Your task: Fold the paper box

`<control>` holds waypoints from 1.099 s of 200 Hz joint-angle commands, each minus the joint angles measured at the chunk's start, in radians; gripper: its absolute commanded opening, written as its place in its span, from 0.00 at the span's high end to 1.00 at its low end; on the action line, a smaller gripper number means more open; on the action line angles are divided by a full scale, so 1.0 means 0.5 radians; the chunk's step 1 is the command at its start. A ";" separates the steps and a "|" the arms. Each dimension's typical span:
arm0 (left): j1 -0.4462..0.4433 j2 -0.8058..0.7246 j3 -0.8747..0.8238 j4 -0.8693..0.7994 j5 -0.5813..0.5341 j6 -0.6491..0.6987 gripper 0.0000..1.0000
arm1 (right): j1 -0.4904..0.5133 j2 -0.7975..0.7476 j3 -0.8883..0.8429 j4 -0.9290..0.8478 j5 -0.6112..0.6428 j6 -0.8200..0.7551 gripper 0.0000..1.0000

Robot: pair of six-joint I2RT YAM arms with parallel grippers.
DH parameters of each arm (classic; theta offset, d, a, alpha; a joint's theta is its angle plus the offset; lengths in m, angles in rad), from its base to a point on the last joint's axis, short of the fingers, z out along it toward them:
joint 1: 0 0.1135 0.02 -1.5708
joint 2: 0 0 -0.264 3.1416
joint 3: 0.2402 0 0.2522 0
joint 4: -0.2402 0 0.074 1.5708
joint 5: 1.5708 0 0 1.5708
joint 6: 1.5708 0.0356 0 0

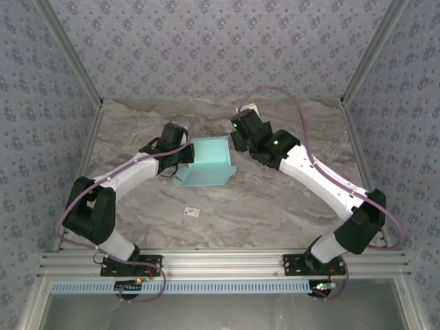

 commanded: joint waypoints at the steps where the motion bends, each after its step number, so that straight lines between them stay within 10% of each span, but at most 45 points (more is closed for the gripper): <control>1: 0.017 0.105 0.196 -0.355 0.169 0.223 1.00 | -0.067 -0.056 -0.079 -0.039 -0.155 0.010 0.26; 220: 0.030 1.328 1.638 -1.632 0.355 0.637 0.93 | -0.411 -0.331 -0.808 0.226 -0.495 0.111 0.26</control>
